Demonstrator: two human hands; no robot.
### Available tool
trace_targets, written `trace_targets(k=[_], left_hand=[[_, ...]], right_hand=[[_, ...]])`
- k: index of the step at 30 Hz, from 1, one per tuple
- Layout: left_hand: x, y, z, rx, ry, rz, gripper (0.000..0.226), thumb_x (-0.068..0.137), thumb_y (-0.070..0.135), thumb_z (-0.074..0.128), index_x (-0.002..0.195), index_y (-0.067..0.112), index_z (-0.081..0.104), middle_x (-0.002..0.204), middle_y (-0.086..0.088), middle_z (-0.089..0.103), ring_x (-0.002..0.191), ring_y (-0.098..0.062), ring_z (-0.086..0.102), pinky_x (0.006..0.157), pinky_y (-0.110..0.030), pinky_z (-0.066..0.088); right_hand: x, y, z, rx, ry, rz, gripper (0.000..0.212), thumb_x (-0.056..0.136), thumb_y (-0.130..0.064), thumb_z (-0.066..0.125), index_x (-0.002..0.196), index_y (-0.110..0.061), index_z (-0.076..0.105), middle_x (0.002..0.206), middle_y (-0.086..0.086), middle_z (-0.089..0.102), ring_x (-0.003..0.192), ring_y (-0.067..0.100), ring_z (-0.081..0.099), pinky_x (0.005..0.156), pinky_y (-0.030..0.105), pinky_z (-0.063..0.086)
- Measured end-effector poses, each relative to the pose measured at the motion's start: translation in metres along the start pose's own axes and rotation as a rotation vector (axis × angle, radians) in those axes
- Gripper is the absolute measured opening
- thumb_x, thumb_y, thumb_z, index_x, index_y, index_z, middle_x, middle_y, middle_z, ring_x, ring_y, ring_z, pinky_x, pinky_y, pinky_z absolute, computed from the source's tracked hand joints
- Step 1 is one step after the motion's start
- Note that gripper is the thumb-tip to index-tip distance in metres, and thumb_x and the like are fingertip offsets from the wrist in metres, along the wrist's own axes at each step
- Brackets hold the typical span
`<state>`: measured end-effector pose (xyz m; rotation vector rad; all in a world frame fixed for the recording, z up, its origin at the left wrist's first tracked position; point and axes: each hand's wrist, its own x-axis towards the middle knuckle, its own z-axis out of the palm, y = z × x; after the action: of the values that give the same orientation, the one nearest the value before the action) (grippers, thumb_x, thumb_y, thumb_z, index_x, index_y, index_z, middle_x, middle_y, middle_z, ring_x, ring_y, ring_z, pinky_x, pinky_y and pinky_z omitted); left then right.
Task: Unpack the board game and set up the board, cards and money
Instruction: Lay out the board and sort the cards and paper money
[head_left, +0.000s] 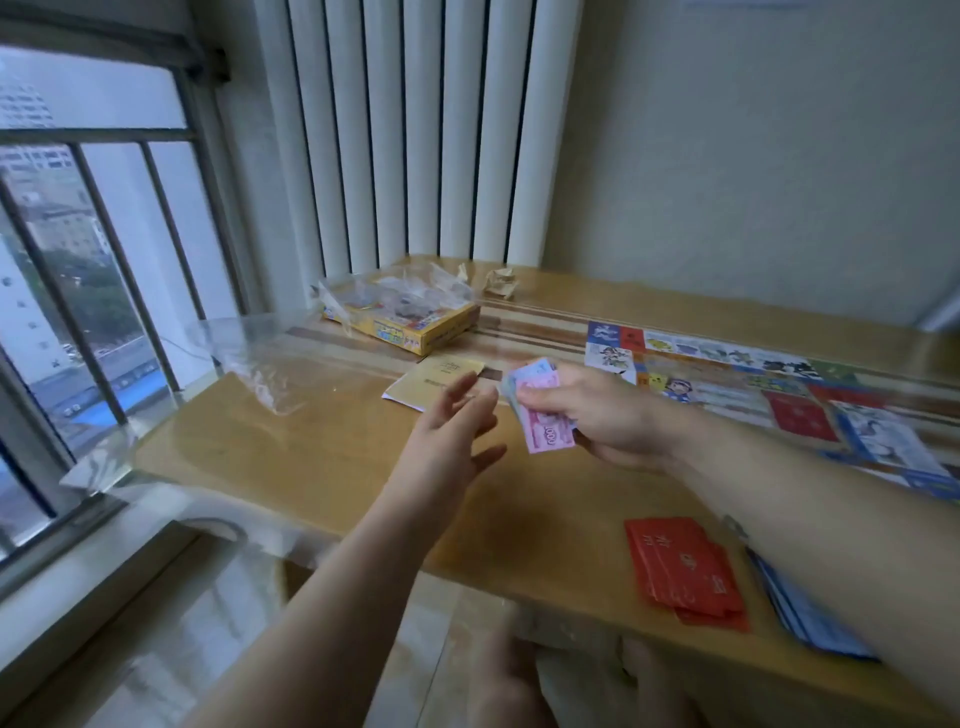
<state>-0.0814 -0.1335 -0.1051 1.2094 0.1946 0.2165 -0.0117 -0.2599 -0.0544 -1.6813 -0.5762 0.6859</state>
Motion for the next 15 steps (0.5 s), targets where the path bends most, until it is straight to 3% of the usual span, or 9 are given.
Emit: trace_targets(k=[3, 5, 7, 9, 12, 15], left_hand=[[-0.007, 0.001, 0.049, -0.260, -0.279, -0.181, 0.026, 0.086, 0.036, 0.056, 0.106, 0.024, 0.067, 0.096, 0.000, 0.066, 0.092, -0.015, 0.059, 0.089, -0.036, 0.046], [-0.009, 0.002, 0.079, -0.359, -0.360, -0.190, 0.028, 0.089, 0.034, 0.051, 0.105, 0.018, 0.068, 0.100, -0.004, 0.068, 0.098, -0.018, 0.061, 0.094, -0.038, 0.045], [-0.011, 0.003, 0.105, -0.405, -0.387, -0.196, 0.034, 0.096, 0.031, 0.044, 0.115, 0.009, 0.062, 0.112, -0.011, 0.067, 0.109, -0.020, 0.061, 0.097, -0.036, 0.045], [-0.014, 0.003, 0.127, -0.418, -0.425, -0.208, 0.041, 0.100, 0.030, 0.038, 0.124, 0.001, 0.056, 0.116, -0.016, 0.066, 0.111, -0.021, 0.062, 0.095, -0.031, 0.048], [-0.017, -0.001, 0.150, -0.372, -0.413, -0.208, 0.040, 0.101, 0.028, 0.036, 0.115, -0.003, 0.057, 0.094, -0.017, 0.068, 0.091, -0.018, 0.068, 0.078, -0.026, 0.054], [-0.018, -0.005, 0.163, -0.256, -0.356, -0.209, 0.039, 0.102, 0.027, 0.039, 0.114, -0.004, 0.058, 0.098, -0.024, 0.067, 0.092, -0.024, 0.068, 0.077, -0.031, 0.056]], right_hand=[[-0.025, -0.002, -0.013, 0.128, 0.146, -0.119, 0.014, 0.097, -0.003, 0.042, 0.103, -0.007, 0.054, 0.083, 0.007, 0.062, 0.074, 0.015, 0.061, 0.072, 0.028, 0.049], [-0.040, 0.000, -0.021, 0.098, 0.252, -0.183, 0.018, 0.096, -0.003, 0.040, 0.095, -0.012, 0.055, 0.075, 0.002, 0.060, 0.069, 0.011, 0.058, 0.068, 0.025, 0.047], [-0.051, 0.007, -0.031, -0.024, 0.366, -0.262, 0.021, 0.097, -0.009, 0.040, 0.089, -0.020, 0.057, 0.069, -0.007, 0.059, 0.069, 0.007, 0.056, 0.071, 0.026, 0.044], [-0.062, 0.016, -0.046, -0.302, 0.548, -0.385, 0.020, 0.094, -0.024, 0.038, 0.090, -0.024, 0.058, 0.071, -0.011, 0.058, 0.077, 0.009, 0.054, 0.077, 0.032, 0.041], [-0.079, 0.027, -0.068, -0.926, 0.827, -0.455, 0.042, 0.091, -0.038, 0.022, 0.098, -0.017, 0.059, 0.088, -0.009, 0.056, 0.089, 0.010, 0.041, 0.080, 0.031, 0.025], [-0.089, 0.032, -0.081, -1.154, 0.841, -0.320, 0.061, 0.087, -0.047, 0.009, 0.109, -0.022, 0.060, 0.103, -0.003, 0.052, 0.099, 0.017, 0.039, 0.083, 0.032, 0.023]])
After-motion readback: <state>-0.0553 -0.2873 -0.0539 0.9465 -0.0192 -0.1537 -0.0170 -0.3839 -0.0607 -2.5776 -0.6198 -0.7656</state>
